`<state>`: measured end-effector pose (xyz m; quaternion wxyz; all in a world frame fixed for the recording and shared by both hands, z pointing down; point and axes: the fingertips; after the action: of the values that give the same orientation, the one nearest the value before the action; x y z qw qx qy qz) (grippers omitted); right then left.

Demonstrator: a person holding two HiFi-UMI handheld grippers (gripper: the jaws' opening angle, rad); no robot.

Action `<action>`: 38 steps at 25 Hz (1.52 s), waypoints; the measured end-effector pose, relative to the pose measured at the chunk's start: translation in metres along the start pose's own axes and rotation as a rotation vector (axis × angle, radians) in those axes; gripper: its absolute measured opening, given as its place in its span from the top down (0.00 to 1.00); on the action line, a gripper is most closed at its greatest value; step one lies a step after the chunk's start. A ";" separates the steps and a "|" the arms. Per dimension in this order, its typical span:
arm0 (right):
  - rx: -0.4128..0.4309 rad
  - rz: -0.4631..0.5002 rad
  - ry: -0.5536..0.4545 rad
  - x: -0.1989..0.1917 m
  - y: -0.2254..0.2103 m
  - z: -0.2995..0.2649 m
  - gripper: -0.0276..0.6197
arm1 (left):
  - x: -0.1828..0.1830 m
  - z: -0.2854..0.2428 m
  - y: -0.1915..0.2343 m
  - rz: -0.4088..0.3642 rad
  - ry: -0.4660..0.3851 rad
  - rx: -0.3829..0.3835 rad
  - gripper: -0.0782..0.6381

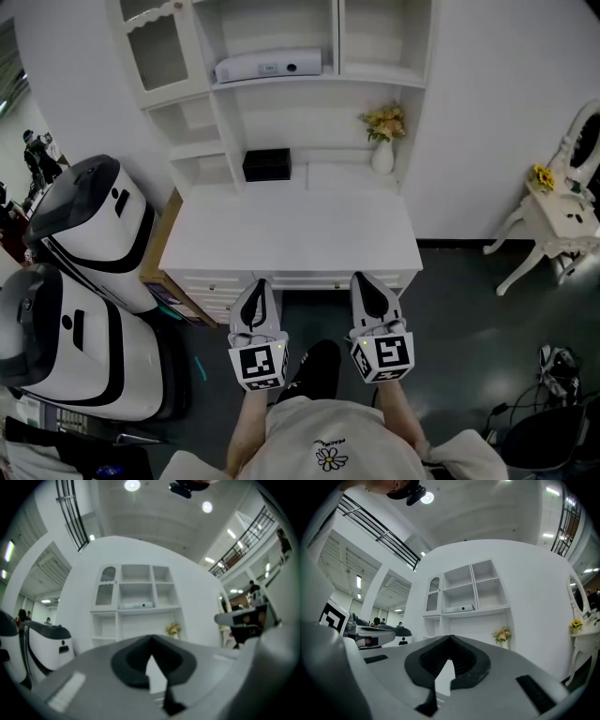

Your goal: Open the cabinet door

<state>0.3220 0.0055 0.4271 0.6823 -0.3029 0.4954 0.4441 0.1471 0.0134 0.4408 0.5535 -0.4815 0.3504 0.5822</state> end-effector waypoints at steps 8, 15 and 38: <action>-0.020 -0.003 0.011 -0.010 -0.011 -0.004 0.96 | -0.008 -0.018 0.010 0.033 -0.017 0.018 0.88; 0.024 0.024 0.019 -0.021 -0.008 -0.035 0.96 | -0.023 -0.050 0.019 0.037 -0.023 0.010 0.88; 0.111 0.052 -0.069 -0.079 -0.014 -0.300 0.96 | -0.061 -0.277 0.137 0.010 -0.122 -0.016 0.88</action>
<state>0.2034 -0.2808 0.4033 0.7029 -0.2360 0.5033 0.4438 0.0558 -0.2858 0.4005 0.5670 -0.4478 0.3137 0.6161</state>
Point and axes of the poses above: the fingertips, and each gripper's own axes: z backward along the fingers, y to its left, x out of its top, and after that the axes turned 11 degrees about -y, right-handed
